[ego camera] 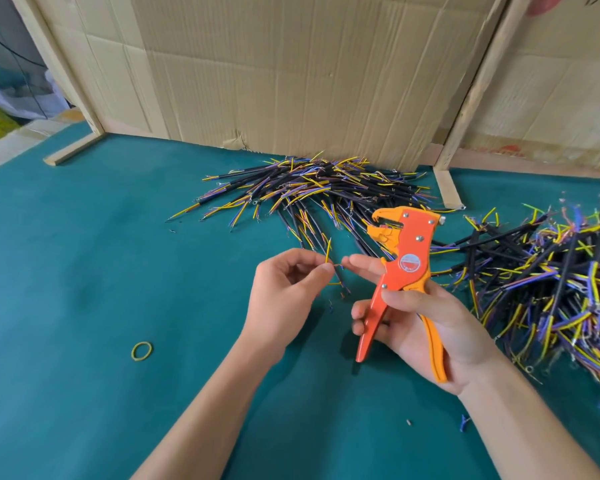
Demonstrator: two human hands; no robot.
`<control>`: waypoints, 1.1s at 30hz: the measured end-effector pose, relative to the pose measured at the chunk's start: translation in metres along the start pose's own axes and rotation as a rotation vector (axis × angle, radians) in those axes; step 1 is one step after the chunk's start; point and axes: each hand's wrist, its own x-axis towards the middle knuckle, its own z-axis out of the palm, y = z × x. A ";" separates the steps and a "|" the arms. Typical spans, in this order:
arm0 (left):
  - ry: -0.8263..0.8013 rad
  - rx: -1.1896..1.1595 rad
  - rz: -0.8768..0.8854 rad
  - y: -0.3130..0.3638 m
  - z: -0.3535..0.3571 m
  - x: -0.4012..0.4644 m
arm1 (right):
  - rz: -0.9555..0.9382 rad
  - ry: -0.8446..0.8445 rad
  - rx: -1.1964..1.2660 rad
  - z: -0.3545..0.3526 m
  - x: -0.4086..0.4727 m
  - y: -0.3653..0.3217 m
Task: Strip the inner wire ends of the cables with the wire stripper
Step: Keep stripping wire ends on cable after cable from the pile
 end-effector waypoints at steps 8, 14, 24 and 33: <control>0.039 0.008 0.023 0.004 -0.005 0.005 | 0.031 -0.081 0.010 0.000 0.000 -0.002; 0.040 -0.105 0.045 0.007 -0.013 0.008 | 0.190 0.001 0.002 -0.001 -0.003 -0.004; 0.041 0.166 0.200 0.005 -0.014 0.006 | 0.263 -0.125 -0.135 0.007 -0.004 -0.007; 0.032 0.210 0.236 0.008 -0.014 0.004 | 0.264 -0.101 -0.139 0.009 -0.004 -0.008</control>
